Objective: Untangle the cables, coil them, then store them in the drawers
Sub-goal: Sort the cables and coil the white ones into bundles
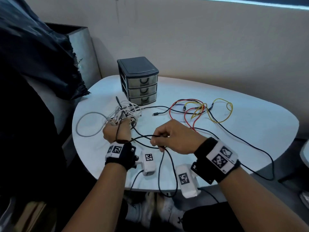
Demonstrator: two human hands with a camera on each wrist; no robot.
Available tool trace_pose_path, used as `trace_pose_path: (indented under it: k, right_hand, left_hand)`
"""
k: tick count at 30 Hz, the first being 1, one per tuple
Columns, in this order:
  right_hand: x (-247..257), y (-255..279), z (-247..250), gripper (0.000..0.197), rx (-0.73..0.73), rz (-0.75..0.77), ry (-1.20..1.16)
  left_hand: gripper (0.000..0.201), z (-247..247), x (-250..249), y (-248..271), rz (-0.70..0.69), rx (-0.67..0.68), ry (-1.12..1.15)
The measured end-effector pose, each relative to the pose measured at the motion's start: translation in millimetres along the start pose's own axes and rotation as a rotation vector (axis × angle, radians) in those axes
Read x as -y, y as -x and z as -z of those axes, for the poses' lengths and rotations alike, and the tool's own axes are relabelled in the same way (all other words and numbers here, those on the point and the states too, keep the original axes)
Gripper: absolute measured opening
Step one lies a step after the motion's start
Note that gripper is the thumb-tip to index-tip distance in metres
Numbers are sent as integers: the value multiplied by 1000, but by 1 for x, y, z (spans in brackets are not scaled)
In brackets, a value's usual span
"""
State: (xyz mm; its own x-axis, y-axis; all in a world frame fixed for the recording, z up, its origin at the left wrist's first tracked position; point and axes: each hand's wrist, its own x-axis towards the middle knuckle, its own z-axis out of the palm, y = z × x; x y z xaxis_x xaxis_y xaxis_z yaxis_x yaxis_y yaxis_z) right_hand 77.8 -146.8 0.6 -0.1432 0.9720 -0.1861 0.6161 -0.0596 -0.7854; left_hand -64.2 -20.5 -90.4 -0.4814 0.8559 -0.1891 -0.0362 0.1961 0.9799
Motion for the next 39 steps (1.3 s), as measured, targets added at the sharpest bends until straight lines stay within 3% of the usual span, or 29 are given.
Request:
trace_pose_path:
  k: [2,5,9,10,13,15,18,22,26,28,30,33,35,39]
  right_hand:
    - [-7,5,15,19,-133,11,13]
    - [-29,7,48,28,-487,-72,62]
    - [-63,11,91,13,-879,-234,20]
    - [-70,12,97,6,-888,-286,17]
    - [-82,8,93,42,-676,-421,126]
    - [-78,3,73,44,-582,-385,168]
    - [-60,-7,38,29,-488,-244,214]
    - [-35,-23,-1,48,-329,-257,435]
    - [-33,-43,-27,61,-189,-331,513]
    - [-33,-48,-36,68,-276,-356,591]
    - [-32,-48,-42,73,-480,-321,654]
    - [-32,-49,-41,43,-684,-89,613]
    - [-31,-51,-36,29,-629,-81,585]
    - [-32,-57,-32,28,-543,-142,585]
  left_hand:
    - [41,3,-2,-8,-34,-11,-41]
    - [53,6,-4,-9,-65,34,-97]
    - [53,6,-2,1,-81,86,-127]
    - [54,5,-1,6,-102,95,-130]
    - [38,1,2,20,-154,148,-138]
    - [31,-3,6,28,-163,190,-129]
    - [32,-6,8,37,-200,210,-145]
    - [32,-5,9,43,-191,199,-121]
    - [19,-4,9,46,-165,226,-89]
    - [16,-2,10,46,-160,236,-58]
    - [13,-1,10,46,-153,235,-52]
    - [15,-2,9,46,-157,216,-74]
    - [17,-4,8,48,-166,218,-111]
    - [26,-6,6,53,-205,248,-160]
